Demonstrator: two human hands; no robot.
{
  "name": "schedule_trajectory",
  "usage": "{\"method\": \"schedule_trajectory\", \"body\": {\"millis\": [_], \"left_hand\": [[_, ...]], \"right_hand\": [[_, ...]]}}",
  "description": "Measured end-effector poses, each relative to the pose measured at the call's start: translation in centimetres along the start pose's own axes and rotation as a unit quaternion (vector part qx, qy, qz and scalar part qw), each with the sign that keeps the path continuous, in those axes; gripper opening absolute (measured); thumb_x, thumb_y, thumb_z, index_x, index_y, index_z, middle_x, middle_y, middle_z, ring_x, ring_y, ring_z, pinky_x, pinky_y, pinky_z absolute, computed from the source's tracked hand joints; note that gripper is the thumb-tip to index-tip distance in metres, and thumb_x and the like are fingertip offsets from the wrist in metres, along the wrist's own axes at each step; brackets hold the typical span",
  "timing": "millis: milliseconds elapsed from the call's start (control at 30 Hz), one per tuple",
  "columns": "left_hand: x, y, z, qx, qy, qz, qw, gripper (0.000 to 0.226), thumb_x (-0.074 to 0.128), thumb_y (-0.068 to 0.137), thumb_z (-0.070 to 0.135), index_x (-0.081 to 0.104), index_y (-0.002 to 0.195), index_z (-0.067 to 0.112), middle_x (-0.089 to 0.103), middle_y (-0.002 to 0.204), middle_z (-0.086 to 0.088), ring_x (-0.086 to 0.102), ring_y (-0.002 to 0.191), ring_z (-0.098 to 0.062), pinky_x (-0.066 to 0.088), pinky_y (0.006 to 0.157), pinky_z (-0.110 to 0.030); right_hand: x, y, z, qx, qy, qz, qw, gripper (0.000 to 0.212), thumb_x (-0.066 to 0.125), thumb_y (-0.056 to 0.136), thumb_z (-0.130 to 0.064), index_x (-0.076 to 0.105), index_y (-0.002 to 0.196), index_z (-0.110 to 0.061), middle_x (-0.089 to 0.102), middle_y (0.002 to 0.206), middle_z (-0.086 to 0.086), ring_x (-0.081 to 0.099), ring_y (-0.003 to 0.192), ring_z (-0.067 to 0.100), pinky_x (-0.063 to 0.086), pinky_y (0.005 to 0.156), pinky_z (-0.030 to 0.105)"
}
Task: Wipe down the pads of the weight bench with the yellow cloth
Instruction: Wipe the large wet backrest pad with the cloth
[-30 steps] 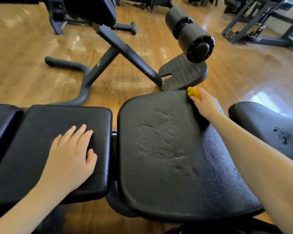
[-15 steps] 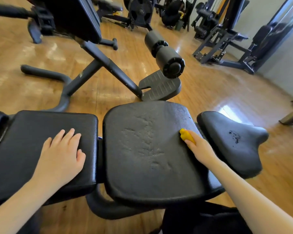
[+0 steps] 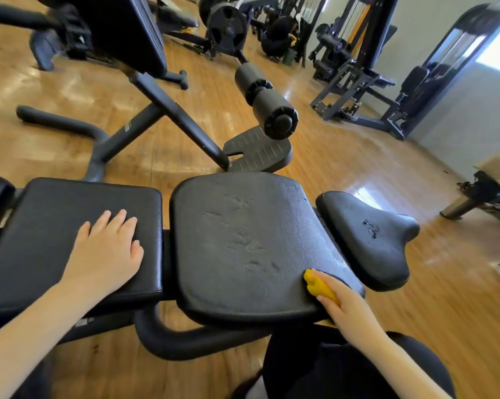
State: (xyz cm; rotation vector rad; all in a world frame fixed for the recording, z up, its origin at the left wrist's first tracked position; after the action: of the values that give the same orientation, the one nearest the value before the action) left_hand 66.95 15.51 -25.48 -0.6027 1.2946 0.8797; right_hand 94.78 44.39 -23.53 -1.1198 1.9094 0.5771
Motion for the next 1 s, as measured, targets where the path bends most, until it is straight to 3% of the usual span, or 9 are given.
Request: {"method": "schedule_trajectory", "body": {"millis": [167,300,467,600,700,1000], "left_hand": [[0.2,-0.3,-0.1,0.001,0.002,-0.008,1.000,0.047,0.051,0.086,0.018,0.048,0.130,0.001,0.043,0.140,-0.018,0.033,0.132,-0.037,0.028,0.103,-0.056],[0.1,-0.3,0.2,0.000,-0.003,-0.010,1.000,0.047,0.053,0.087,0.020,0.049,0.129,0.001,0.044,0.139,-0.018,0.033,0.132,-0.037,0.028,0.102,-0.057],[0.9,-0.2,0.6,0.028,0.011,-0.004,1.000,0.053,0.057,0.086,0.032,0.051,0.127,-0.001,0.047,0.137,-0.017,0.040,0.130,-0.033,0.033,0.099,-0.058],[0.9,-0.2,0.8,0.042,0.048,-0.016,0.998,0.066,0.034,0.081,0.046,0.058,0.117,-0.003,0.057,0.124,-0.020,0.053,0.117,-0.037,0.044,0.087,-0.057],[1.0,-0.3,0.6,0.032,0.054,-0.017,0.998,0.068,0.031,0.079,0.048,0.059,0.117,-0.002,0.058,0.124,-0.019,0.053,0.116,-0.037,0.045,0.086,-0.056],[0.9,0.4,0.7,0.027,0.038,-0.025,0.999,0.068,0.033,0.079,0.049,0.056,0.122,0.002,0.053,0.130,-0.016,0.047,0.122,-0.033,0.040,0.093,-0.055]], "right_hand": [[-0.6,1.6,1.0,-0.002,-0.004,-0.031,0.999,0.039,0.055,0.089,-0.016,0.049,0.127,-0.025,0.047,0.121,-0.030,0.037,0.110,-0.029,0.024,0.097,-0.002],[-1.3,5.1,1.5,-0.003,-0.019,-0.026,0.999,0.039,0.055,0.089,-0.023,0.049,0.128,-0.025,0.050,0.124,-0.024,0.046,0.115,-0.010,0.029,0.106,0.015],[-0.9,12.2,0.5,-0.012,-0.024,-0.004,1.000,0.039,0.052,0.092,-0.012,0.047,0.131,-0.014,0.049,0.121,-0.014,0.047,0.113,0.006,0.027,0.093,0.008],[-0.4,18.2,0.3,-0.013,-0.013,0.028,0.999,0.037,0.051,0.093,-0.012,0.048,0.130,-0.010,0.055,0.129,0.001,0.050,0.119,0.018,0.027,0.093,0.010],[0.4,21.8,0.1,-0.021,-0.003,0.052,0.998,0.034,0.050,0.093,-0.012,0.051,0.127,-0.009,0.056,0.129,0.005,0.050,0.120,0.022,0.026,0.086,0.007],[-0.4,29.0,2.7,-0.010,-0.007,0.080,0.997,0.032,0.052,0.090,-0.015,0.053,0.122,-0.018,0.059,0.124,0.003,0.051,0.116,0.024,0.032,0.089,0.024]]}}
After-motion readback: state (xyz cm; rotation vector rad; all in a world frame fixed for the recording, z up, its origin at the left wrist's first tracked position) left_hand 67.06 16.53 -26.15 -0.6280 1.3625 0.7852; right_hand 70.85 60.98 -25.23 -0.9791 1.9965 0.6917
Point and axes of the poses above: each hand's wrist, its own y-axis towards the middle knuckle, its own x-axis out of the palm, z = x × y, the point moved 1 cm from there along y, towards the middle knuckle
